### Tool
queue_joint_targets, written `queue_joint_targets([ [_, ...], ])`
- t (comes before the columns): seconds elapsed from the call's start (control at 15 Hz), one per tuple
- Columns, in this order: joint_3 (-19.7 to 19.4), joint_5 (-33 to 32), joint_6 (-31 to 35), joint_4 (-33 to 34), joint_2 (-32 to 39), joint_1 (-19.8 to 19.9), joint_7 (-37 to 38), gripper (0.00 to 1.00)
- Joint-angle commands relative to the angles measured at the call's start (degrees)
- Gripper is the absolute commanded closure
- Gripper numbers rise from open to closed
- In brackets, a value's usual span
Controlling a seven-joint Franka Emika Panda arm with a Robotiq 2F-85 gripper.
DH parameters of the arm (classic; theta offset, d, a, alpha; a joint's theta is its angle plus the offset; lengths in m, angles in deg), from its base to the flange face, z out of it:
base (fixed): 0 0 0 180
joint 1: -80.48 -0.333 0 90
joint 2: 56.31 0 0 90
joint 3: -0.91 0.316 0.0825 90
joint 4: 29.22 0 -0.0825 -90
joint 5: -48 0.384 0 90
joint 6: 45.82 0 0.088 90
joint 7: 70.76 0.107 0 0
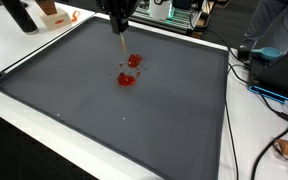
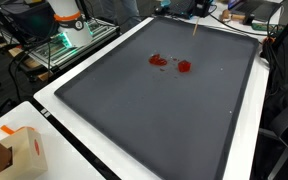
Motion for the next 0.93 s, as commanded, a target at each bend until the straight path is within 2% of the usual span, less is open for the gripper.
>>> queue_joint_targets([
  [0.0,0.52,0.1,-2.48,0.39,-1.14,-0.18,1.4,0.97],
  [0.6,0.82,-0.45,-1.66,1.31,-1.27,-0.41,2.41,0.97],
  [0.67,0.88,-0.11,-1.59,1.5,-0.75,-0.15,1.54,0.87],
  [0.87,0.88,-0.12,-1.59,1.89,-0.76,-0.16,1.54,0.87],
])
